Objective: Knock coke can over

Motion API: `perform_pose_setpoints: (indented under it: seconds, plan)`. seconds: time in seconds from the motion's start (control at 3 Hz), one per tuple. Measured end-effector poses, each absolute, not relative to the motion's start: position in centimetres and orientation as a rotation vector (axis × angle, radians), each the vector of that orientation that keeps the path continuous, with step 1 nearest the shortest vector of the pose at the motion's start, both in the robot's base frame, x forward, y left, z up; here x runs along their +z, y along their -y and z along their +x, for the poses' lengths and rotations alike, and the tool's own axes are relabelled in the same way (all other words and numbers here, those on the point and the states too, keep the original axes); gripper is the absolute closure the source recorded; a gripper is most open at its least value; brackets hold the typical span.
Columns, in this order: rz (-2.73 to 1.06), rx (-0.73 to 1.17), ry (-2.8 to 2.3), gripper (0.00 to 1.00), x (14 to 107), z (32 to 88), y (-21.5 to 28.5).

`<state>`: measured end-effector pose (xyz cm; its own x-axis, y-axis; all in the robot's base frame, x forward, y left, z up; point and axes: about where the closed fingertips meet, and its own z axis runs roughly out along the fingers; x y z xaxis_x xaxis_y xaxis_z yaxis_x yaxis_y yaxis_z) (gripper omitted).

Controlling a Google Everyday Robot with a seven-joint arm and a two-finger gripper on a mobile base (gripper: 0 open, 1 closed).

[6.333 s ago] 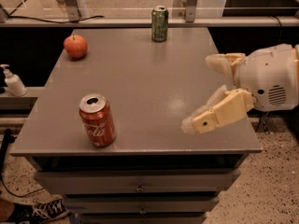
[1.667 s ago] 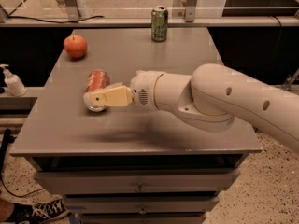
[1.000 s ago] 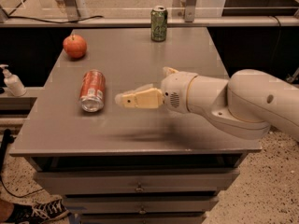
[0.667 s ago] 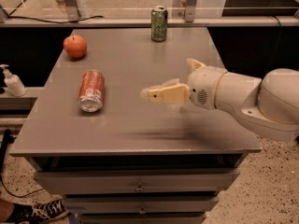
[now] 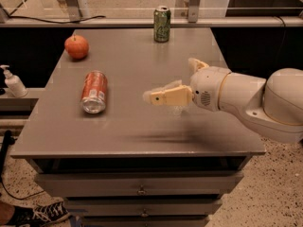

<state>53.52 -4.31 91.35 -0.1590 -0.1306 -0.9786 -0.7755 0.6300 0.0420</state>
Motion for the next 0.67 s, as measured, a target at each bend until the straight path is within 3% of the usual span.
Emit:
perform_pose_setpoints:
  seconds: [0.67]
  plan:
    - [-1.072, 0.344, -1.536, 0.00, 96.2, 55.5, 4.9]
